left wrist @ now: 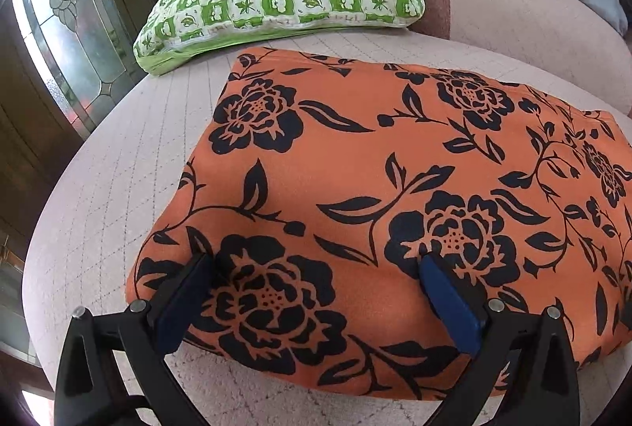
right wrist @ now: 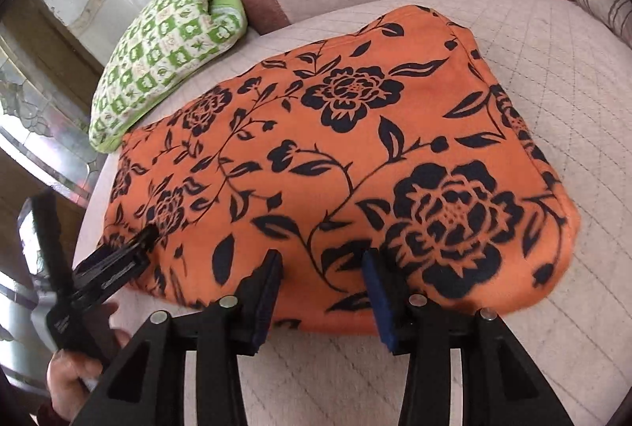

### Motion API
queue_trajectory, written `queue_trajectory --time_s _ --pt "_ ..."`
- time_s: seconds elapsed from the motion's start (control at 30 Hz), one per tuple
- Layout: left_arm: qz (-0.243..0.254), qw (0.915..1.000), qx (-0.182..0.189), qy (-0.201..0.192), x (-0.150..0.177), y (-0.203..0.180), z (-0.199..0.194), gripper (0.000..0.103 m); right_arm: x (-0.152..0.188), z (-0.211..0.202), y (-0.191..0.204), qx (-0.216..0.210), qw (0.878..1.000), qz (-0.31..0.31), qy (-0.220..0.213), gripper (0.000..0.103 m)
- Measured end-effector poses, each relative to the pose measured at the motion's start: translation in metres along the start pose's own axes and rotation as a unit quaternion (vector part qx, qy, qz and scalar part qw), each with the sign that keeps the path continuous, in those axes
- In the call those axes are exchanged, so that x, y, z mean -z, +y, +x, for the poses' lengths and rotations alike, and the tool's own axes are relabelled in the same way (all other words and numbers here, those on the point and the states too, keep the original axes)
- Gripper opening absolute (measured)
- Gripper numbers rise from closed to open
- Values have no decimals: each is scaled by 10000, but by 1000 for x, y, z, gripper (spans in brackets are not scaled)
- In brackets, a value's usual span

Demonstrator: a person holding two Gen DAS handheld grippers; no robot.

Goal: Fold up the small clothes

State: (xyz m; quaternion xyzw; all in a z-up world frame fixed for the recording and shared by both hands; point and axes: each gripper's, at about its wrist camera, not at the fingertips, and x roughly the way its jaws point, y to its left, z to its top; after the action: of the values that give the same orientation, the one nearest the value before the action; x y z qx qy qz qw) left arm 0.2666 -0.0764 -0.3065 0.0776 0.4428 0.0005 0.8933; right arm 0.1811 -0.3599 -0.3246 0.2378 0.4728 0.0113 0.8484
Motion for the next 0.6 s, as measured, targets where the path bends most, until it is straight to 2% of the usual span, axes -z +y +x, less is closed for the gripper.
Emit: queue_trajectory --time_s 0.13,0.27,0.4,0.6 --pt "61 10000 -75 -5 -2 2 -9 103 4 -22 -8 -95 9997 78 -229 52" --pt "20 9987 -271 -438 -1 7 -34 103 6 -50 -20 69 9972 105 -742 55" --pt "-211 9965 -177 -784 1 19 -58 103 5 -67 -36 44 9944 400 -979 57" --pt "-316 9946 -142 -982 3 25 -76 103 8 -84 -38 100 9919 384 -1205 57"
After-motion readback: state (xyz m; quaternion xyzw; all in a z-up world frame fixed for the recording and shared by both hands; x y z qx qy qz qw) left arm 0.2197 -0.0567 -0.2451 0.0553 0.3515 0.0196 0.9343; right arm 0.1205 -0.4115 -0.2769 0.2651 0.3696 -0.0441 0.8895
